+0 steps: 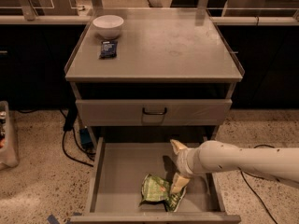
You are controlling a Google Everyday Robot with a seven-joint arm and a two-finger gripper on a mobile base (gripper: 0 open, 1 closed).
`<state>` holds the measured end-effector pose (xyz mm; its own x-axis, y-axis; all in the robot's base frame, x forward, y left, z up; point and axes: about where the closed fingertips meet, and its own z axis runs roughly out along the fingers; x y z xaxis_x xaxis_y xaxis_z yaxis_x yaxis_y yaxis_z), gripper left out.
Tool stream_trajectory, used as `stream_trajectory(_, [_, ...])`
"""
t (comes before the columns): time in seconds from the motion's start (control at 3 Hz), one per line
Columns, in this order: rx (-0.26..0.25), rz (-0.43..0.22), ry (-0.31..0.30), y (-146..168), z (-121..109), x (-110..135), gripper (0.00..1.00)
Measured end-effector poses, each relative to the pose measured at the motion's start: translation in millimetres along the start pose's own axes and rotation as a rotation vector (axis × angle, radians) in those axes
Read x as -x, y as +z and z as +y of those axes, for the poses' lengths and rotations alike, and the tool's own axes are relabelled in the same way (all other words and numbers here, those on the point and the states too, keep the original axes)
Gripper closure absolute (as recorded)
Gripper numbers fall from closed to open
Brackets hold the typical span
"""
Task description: Place green jalapeno chip bag into middle drawer
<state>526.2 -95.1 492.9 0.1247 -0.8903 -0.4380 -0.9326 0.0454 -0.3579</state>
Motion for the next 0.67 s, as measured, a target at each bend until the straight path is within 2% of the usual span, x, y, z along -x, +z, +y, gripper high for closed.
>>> stream_trajectory(0.33, [-0.102,0.077,0.053,-42.6,-5.2,-5.3,0.0])
stream_trajectory(0.67, [-0.114,0.087,0.056,-50.1,-1.2,-6.3,0.0])
